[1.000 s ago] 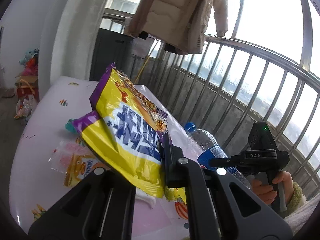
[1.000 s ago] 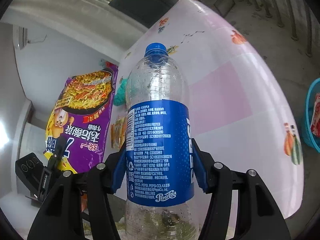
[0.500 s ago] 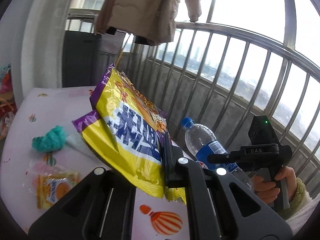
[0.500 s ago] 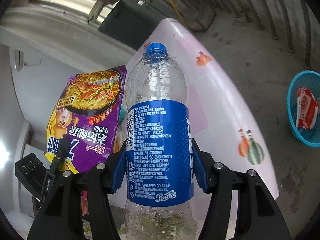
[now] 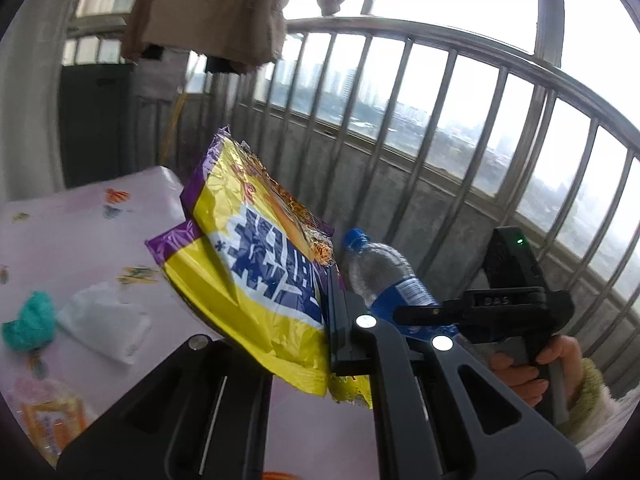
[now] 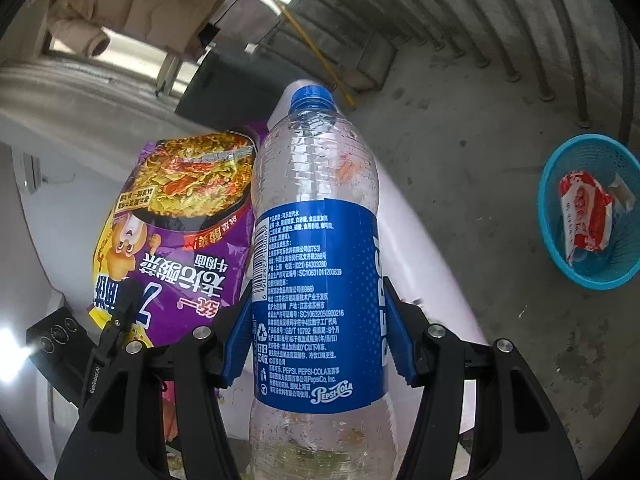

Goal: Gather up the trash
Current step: 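Lift snack bag and Pepsi bottle and carry them toward the wastebasket, then open both tools over the blue wastebasket to drop bag and bottle, then move both tools back over the table, then grasp the teal plastic bag with the left tool while the right tool grasps the white tissue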

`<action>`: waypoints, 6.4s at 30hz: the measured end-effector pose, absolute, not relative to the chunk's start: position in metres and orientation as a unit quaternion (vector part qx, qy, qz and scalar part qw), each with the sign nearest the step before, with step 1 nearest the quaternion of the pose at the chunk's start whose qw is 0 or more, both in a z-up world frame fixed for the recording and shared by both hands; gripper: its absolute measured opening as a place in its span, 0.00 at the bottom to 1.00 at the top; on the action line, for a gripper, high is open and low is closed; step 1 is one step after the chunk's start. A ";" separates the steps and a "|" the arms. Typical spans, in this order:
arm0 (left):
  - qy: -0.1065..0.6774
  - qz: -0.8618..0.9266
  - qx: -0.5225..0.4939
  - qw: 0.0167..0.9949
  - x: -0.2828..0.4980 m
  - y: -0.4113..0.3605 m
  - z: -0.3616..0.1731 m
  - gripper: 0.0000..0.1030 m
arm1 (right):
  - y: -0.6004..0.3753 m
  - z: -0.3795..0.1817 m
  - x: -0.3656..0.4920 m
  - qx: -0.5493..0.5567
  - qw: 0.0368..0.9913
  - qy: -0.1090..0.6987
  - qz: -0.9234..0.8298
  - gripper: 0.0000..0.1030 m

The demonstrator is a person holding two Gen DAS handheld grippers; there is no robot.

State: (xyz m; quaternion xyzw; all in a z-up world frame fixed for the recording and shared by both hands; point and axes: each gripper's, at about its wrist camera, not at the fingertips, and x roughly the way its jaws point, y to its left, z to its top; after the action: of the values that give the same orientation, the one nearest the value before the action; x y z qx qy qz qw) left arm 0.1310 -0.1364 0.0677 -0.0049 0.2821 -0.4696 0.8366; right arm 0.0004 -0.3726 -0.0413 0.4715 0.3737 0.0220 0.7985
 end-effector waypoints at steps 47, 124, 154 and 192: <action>0.516 -0.505 0.182 0.668 0.161 -0.463 -0.089 0.45 | -0.596 -0.258 -0.092 0.603 0.637 0.370 -0.307 0.68; 0.357 -0.237 -0.122 0.895 0.148 0.019 0.049 0.57 | -0.521 -0.321 -0.054 0.883 0.368 0.188 -0.224 0.82; 0.355 -0.153 -0.072 0.920 0.240 0.104 0.021 0.57 | -0.178 -0.049 0.267 0.190 0.851 0.472 0.127 0.82; 0.416 -0.244 -0.123 0.867 0.149 0.076 -0.057 0.37 | -0.148 -0.089 0.147 0.199 0.809 0.530 0.159 0.39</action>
State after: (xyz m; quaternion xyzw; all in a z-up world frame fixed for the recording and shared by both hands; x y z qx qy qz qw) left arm 0.1485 0.0762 -0.0574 -0.1226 0.4163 -0.2444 0.8672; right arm 0.1465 -0.1480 -0.0891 0.1991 0.5300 0.1590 0.8088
